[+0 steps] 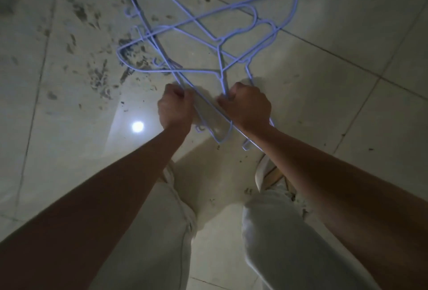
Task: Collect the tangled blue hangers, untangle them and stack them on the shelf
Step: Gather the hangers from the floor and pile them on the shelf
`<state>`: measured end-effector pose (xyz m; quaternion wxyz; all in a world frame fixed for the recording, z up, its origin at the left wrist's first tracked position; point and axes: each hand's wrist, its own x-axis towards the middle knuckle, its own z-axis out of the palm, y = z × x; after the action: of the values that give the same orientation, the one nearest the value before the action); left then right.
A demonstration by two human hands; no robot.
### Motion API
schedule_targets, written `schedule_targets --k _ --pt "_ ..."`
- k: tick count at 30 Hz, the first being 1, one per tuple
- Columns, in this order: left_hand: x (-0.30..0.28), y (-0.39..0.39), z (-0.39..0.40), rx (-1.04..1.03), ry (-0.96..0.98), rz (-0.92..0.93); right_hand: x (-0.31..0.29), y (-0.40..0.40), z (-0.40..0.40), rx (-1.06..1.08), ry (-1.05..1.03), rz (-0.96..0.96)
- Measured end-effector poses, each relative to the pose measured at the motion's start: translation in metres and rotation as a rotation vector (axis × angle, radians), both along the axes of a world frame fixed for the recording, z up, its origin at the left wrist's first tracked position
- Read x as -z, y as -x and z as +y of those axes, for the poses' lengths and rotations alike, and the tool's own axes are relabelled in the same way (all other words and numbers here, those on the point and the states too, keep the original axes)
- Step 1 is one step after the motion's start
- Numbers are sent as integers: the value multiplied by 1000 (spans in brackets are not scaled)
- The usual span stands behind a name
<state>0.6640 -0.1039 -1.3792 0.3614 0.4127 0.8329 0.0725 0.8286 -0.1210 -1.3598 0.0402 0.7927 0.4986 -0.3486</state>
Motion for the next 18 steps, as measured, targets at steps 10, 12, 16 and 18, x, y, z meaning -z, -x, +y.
schedule_targets --k 10,12,16,18 --pt "-37 6 12 177 234 65 -24 -16 16 -243 142 27" --pt "-59 6 10 154 270 -32 -44 -24 11 -234 177 80" --pt "-108 5 2 173 308 -140 -90 -36 -3 -164 201 141" --pt "-135 4 -2 91 309 -202 -118 -37 -9 -139 185 139"
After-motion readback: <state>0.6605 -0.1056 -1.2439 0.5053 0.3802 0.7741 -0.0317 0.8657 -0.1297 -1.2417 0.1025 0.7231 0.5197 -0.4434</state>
